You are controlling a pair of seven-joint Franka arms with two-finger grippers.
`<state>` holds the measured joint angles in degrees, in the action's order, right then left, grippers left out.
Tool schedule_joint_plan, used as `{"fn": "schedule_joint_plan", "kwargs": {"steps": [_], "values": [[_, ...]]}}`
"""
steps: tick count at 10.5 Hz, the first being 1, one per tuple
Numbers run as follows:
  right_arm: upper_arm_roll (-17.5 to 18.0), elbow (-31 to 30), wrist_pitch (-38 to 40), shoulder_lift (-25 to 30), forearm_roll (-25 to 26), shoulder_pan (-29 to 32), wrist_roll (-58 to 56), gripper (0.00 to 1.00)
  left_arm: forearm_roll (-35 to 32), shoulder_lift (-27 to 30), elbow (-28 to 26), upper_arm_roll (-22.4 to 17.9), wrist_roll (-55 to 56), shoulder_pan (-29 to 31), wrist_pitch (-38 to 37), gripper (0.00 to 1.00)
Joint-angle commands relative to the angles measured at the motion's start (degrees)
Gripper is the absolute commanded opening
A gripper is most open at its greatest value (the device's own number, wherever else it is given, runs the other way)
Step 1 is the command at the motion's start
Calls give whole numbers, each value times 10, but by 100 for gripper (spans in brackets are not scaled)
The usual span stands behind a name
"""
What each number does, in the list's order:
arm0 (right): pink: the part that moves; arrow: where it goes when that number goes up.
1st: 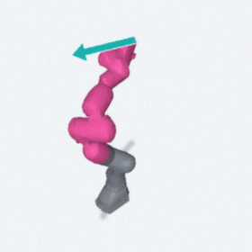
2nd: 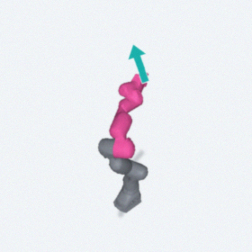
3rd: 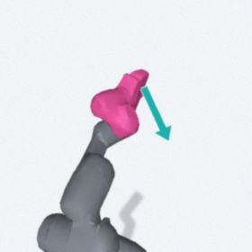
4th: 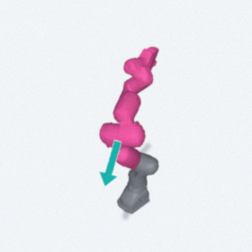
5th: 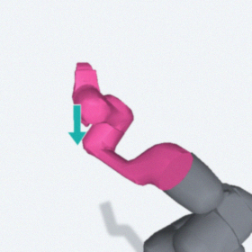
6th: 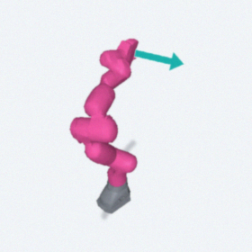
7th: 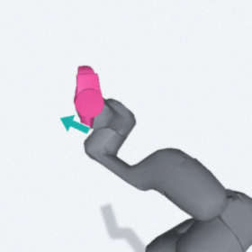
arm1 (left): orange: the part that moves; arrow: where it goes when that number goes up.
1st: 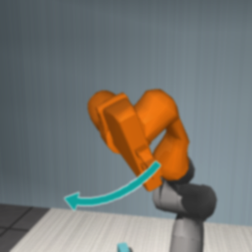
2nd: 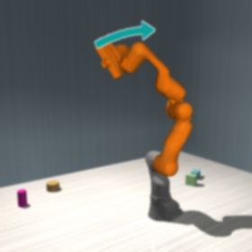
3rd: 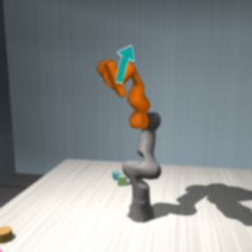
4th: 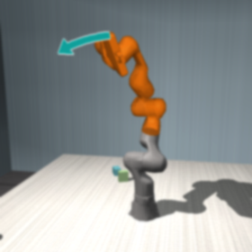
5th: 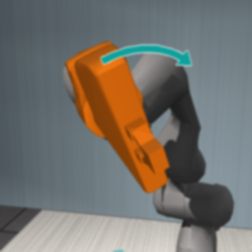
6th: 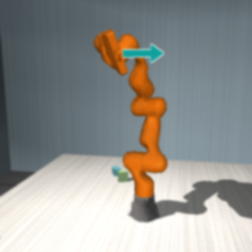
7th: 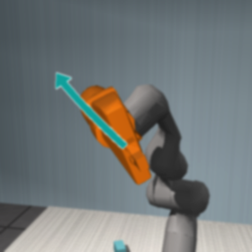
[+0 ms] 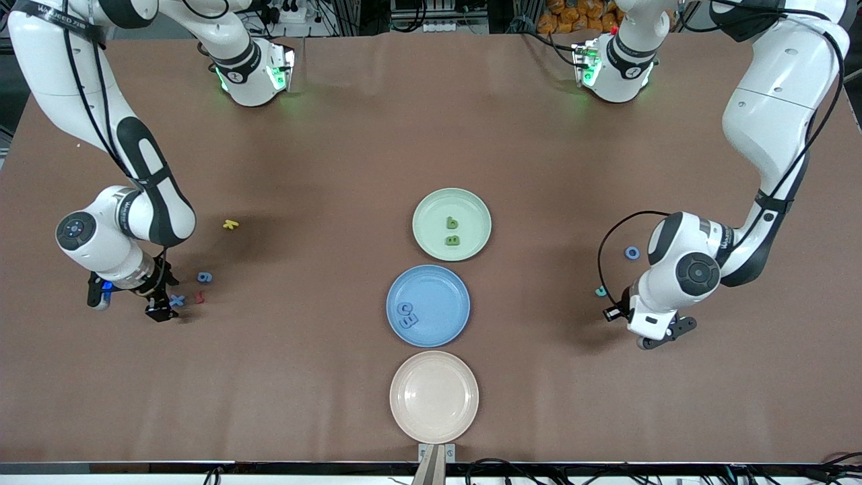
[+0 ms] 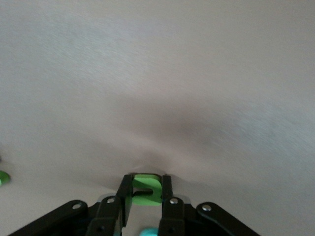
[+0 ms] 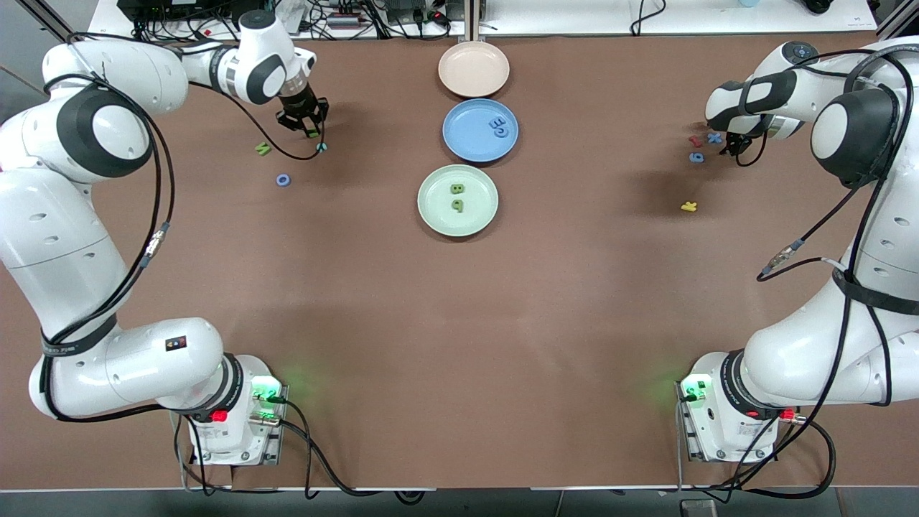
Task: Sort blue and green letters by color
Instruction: 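Grasp the green n with the left gripper while the right gripper grasps blue letter, then place the green n on the green plate while the right gripper holds letter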
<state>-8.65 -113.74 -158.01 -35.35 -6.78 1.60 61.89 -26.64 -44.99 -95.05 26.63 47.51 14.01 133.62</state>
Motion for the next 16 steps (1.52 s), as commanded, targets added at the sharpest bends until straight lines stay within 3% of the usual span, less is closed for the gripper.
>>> {"fn": "schedule_joint_plan", "kwargs": {"steps": [1, 2, 4, 6, 7, 12, 15, 16], "values": [[3, -3, -25, -9, 4, -1, 10, 69, -3, 32, 3, 67, 11, -6, -54, 0], [3, -3, -27, -9, 4, -1, 10, 56, -3, 39, 1, 85, 11, -10, -61, 0], [3, -2, -60, -32, 3, -1, 8, 54, -3, 39, 0, 127, 51, -29, -64, 0], [4, -1, -64, -34, 3, -1, 7, 29, -3, 39, 2, 130, 99, -96, -69, 0], [4, -1, -63, -34, 3, -2, 5, 22, -3, 37, 2, 130, 134, -119, -69, 0], [4, 0, -63, -33, 4, -5, 1, 17, -10, 20, 2, 120, 274, -258, -67, 0], [5, -1, -63, -34, 5, -7, 0, 17, -5, 17, 0, 83, 301, -307, -67, 0], [5, 0, -62, -34, 5, -7, 0, 17, -5, 17, 0, 82, 300, -306, -66, 56]]}}
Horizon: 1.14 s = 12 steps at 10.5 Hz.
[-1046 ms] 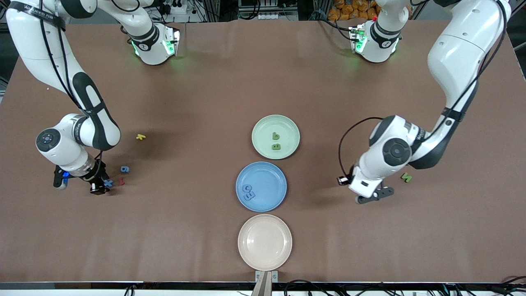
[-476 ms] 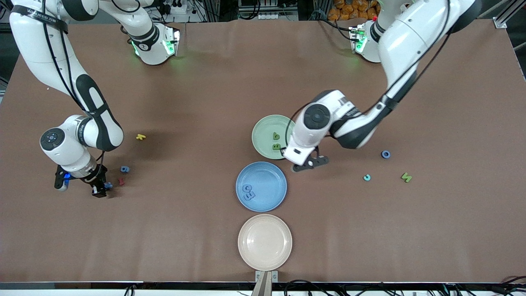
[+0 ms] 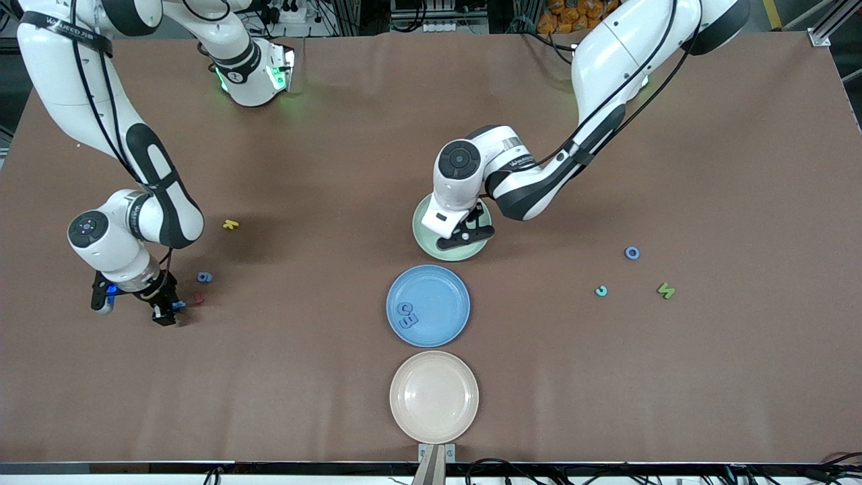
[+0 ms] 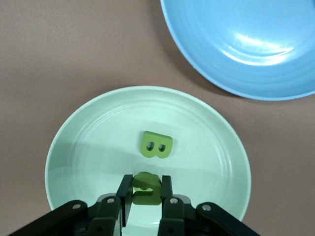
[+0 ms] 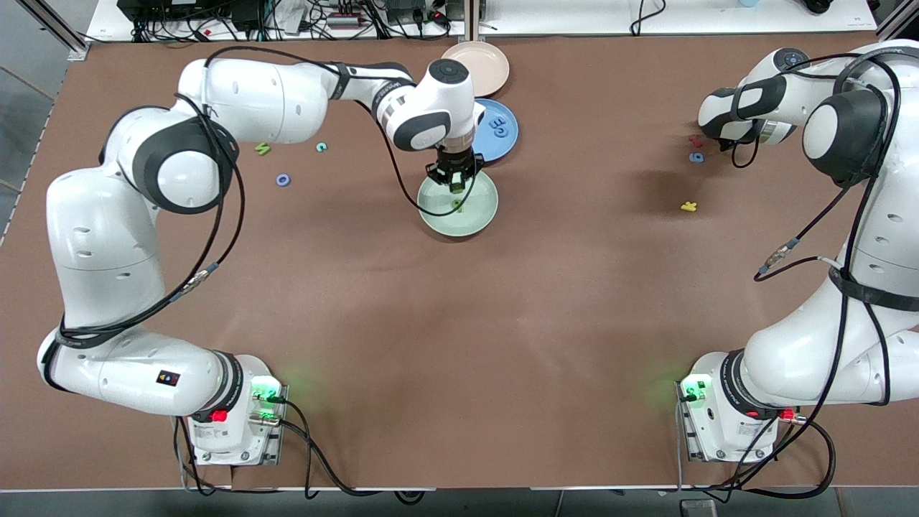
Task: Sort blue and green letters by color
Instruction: 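Place the green n on the green plate while the right gripper holds letter, then grasp the green N with the left gripper while the right gripper holds letter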
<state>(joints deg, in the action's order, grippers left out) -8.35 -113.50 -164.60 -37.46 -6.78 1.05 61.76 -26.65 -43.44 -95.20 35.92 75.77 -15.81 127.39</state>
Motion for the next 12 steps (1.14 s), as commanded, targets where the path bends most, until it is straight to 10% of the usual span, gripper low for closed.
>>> {"fn": "schedule_joint_plan", "kwargs": {"steps": [1, 4, 12], "values": [[2, -2, 4, -13, 5, -2, 0, 17, -9, 4, 2, -11, 14, -8, -5, 100], [2, -2, 5, -13, 7, 0, -1, 17, -27, 26, 3, -17, -58, 32, -6, 100], [2, -1, 10, -9, 6, 1, -16, 3, -17, 86, -52, 35, -623, 381, -79, 100]]}}
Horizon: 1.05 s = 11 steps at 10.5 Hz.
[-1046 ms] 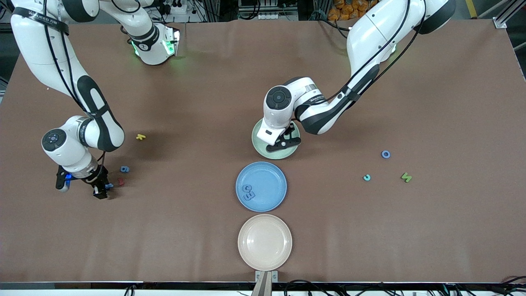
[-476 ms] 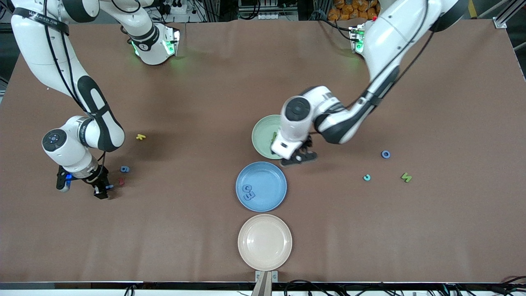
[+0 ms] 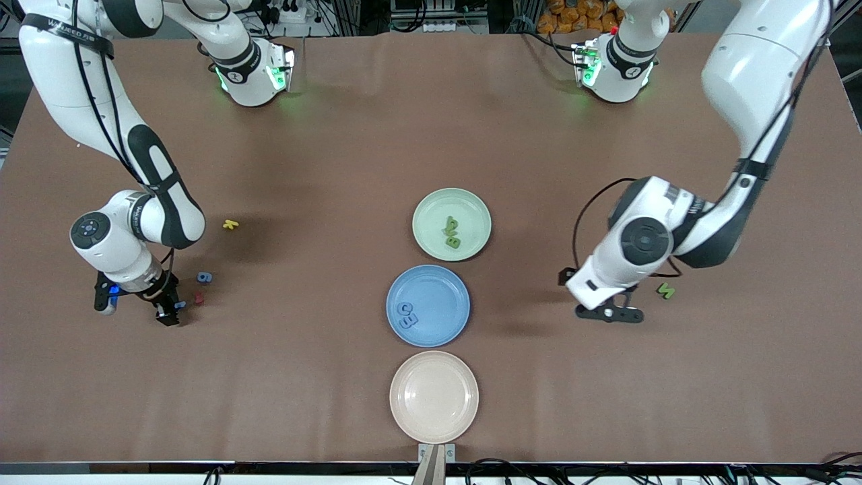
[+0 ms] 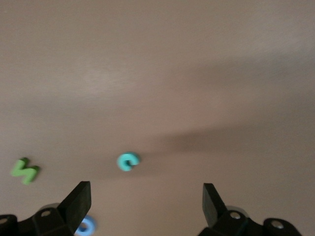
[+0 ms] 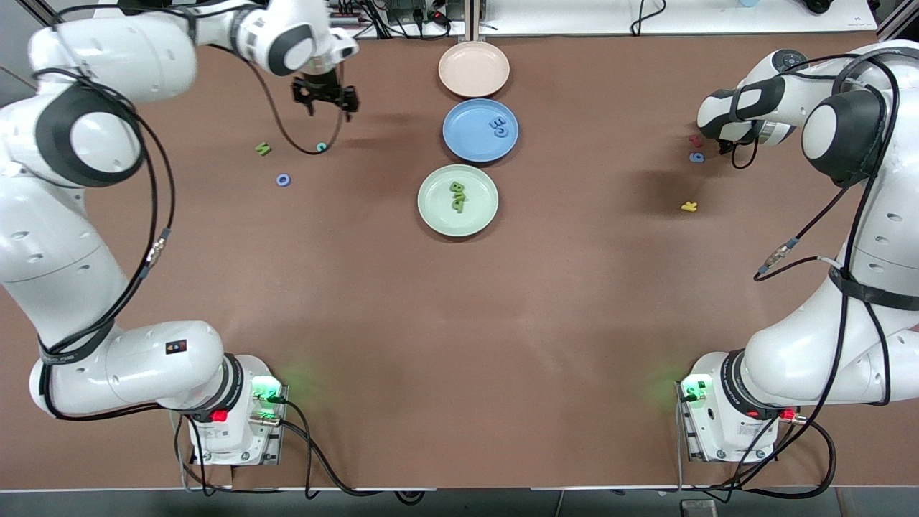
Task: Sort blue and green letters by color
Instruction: 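Grasp the green N with the left gripper while the right gripper holds letter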
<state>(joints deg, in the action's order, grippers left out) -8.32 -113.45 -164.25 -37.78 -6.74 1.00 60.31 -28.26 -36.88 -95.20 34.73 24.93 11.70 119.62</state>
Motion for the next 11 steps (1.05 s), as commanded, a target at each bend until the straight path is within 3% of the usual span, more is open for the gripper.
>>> {"fn": "schedule_joint_plan", "kwargs": {"steps": [1, 2, 4, 7, 11], "values": [[2, -1, 8, -5, 6, 1, -2, 3, -1, 16, -69, 79, -179, 178, 10, 100], [2, 0, 16, -1, 6, 2, -2, 2, -1, 11, -78, 89, -241, 224, 14, 100], [2, 9, 49, 10, 5, 2, -2, 1, -11, 7, -88, 89, -297, 252, 19, 100], [2, 17, 76, 21, 3, 2, -2, 0, -63, -28, -125, 87, -359, 302, 116, 93], [2, 24, 99, 33, 2, 1, -2, 0, -157, -40, -147, 68, -363, 306, 180, 82]]}}
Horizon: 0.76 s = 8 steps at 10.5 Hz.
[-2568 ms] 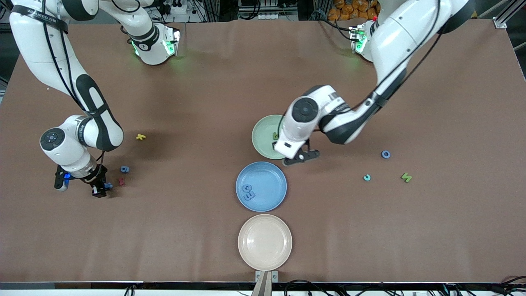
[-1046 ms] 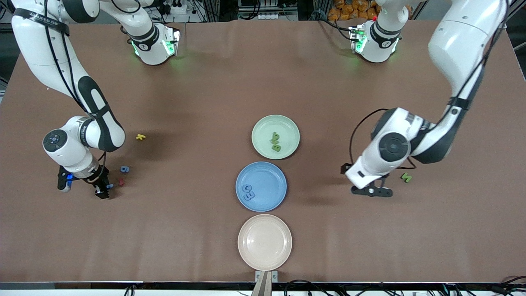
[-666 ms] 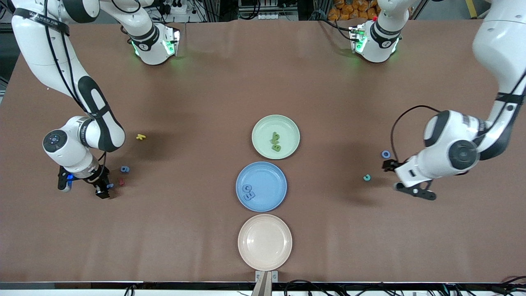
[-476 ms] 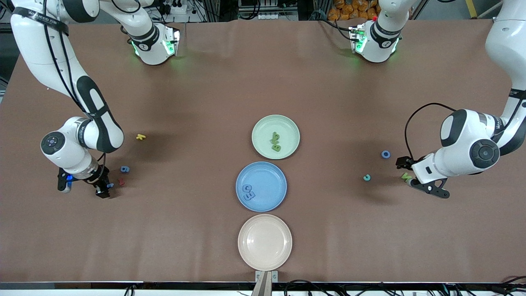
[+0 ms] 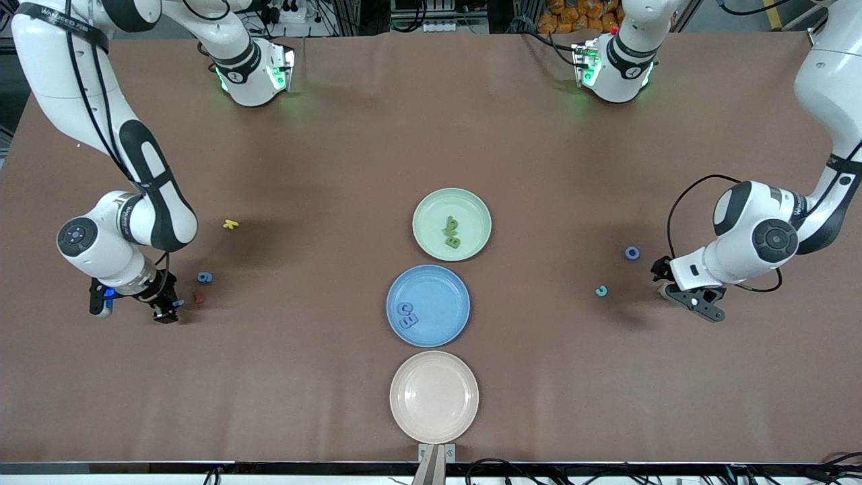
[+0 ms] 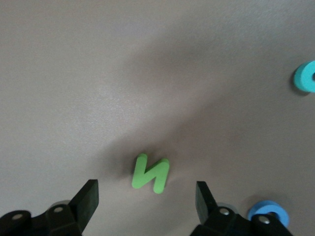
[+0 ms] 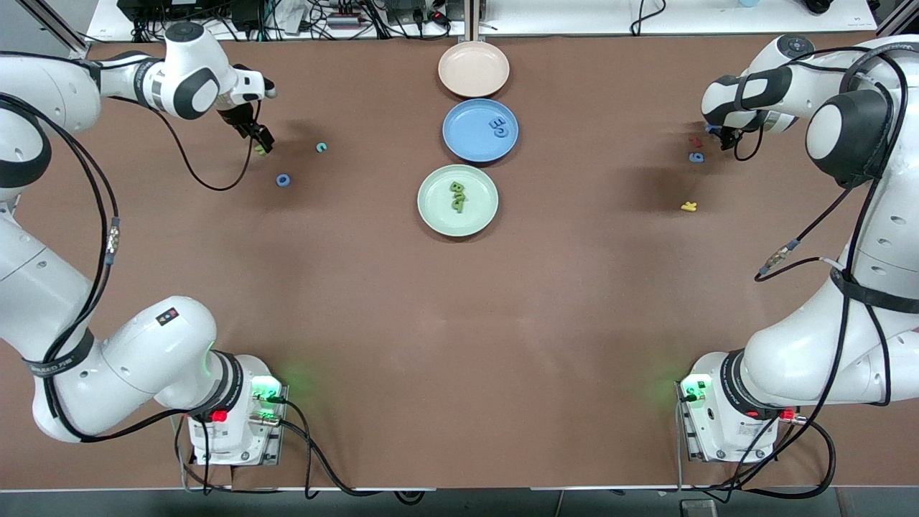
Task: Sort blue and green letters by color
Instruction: 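Grasp the green N with the left gripper while the right gripper holds letter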
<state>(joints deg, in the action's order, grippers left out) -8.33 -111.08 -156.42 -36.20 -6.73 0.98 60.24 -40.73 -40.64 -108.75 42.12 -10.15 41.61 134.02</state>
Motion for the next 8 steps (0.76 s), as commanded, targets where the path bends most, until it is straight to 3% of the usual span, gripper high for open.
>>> {"fn": "schedule_joint_plan", "kwargs": {"steps": [1, 7, 8], "values": [[3, 2, 33, 26, 2, 1, 0, 0, -39, -5, -17, -9, -12, 6, 51, 78], [9, 23, 74, 50, -2, -41, 0, 0, -59, -20, -16, -17, -9, 5, 66, 75], [12, 29, 75, 49, -2, -55, 0, 0, -59, -22, -16, -18, -10, 5, 67, 70]]}}
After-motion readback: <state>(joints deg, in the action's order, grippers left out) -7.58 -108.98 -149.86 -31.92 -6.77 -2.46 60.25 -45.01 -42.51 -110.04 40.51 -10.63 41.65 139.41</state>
